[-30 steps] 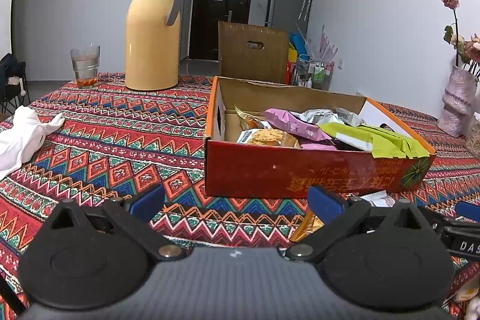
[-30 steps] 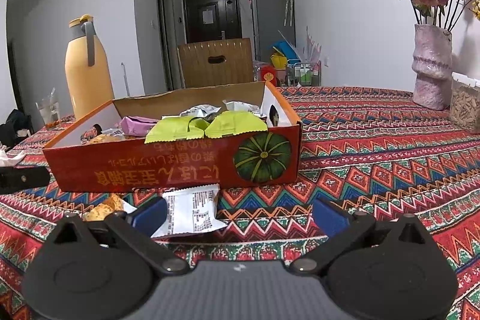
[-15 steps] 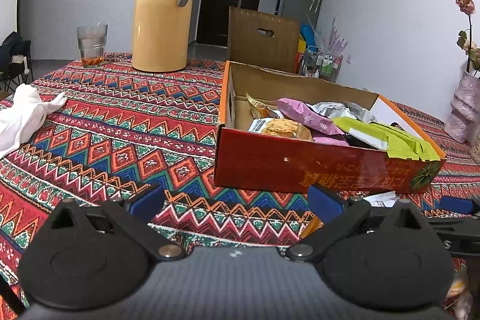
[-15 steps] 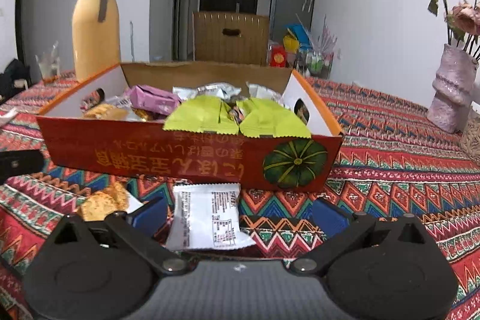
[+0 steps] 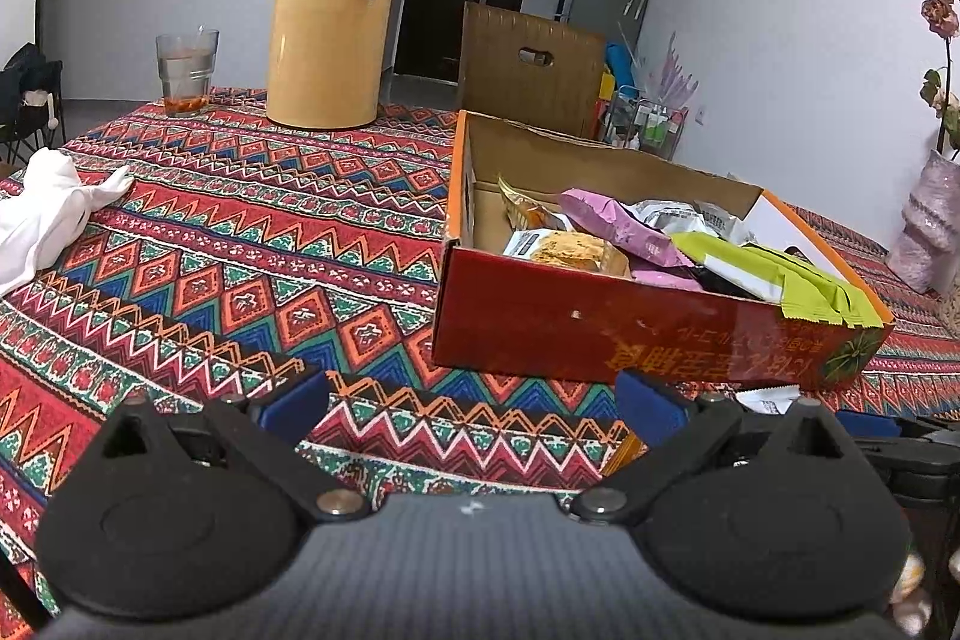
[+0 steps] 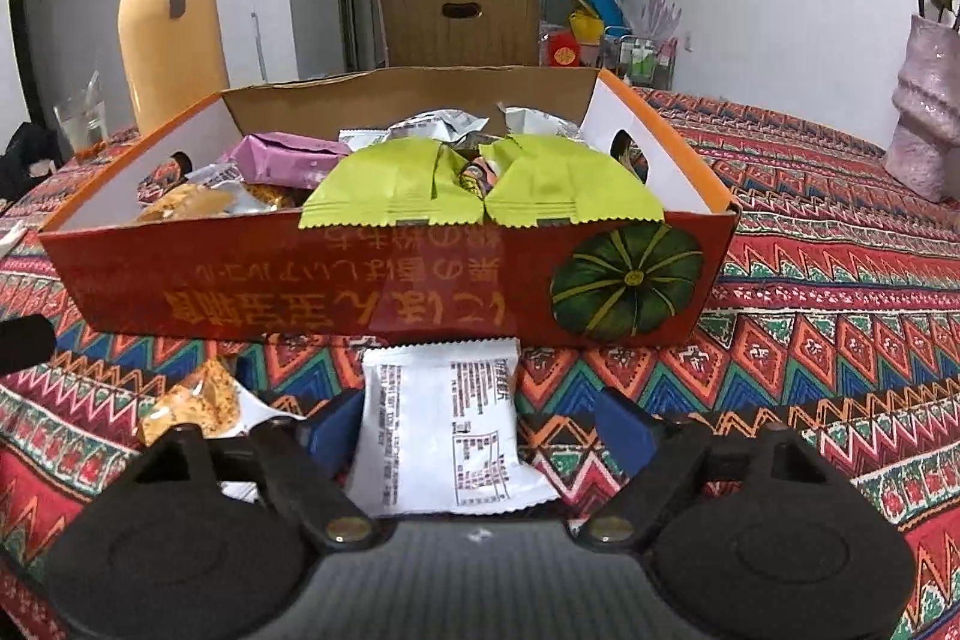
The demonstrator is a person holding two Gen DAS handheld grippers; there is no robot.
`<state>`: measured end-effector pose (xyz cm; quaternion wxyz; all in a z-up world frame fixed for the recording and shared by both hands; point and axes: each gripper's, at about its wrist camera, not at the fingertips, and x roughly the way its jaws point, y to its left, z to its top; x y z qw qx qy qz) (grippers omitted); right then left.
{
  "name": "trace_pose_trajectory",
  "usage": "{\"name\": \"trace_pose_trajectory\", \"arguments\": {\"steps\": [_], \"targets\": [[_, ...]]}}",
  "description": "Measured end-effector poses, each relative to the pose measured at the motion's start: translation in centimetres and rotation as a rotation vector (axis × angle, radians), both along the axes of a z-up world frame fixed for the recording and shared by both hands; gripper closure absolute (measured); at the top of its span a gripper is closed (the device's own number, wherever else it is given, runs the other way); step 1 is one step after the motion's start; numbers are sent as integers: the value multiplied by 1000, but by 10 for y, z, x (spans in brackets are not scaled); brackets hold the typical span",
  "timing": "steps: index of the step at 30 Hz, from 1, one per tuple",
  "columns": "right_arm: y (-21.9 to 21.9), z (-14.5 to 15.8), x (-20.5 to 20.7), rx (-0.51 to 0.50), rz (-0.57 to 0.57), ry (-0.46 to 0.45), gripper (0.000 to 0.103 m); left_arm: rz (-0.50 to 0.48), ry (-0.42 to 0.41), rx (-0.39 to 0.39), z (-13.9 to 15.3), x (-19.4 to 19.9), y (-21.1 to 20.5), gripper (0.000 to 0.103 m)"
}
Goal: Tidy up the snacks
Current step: 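Grasp a white printed packet with the right gripper, then grasp a silver packet with the left gripper while the right holds its packet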
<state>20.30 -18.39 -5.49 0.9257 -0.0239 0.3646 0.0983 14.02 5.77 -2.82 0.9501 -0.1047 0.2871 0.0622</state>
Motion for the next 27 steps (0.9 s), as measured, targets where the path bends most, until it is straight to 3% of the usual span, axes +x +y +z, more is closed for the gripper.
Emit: {"name": "trace_pose_trajectory", "arguments": {"steps": [3, 5, 15, 27], "targets": [[0, 4, -5, 11, 27, -9, 59, 1, 2, -2, 0, 0, 0, 0], [0, 6, -7, 13, 35, -4, 63, 3, 4, -3, -1, 1, 1, 0], [-22, 26, -40, 47, -4, -124, 63, 6, 15, -6, -2, 2, 1, 0], [-69, 15, -52, 108, -126, -195, 63, 14, 45, 3, -8, 7, 0, 0]]}}
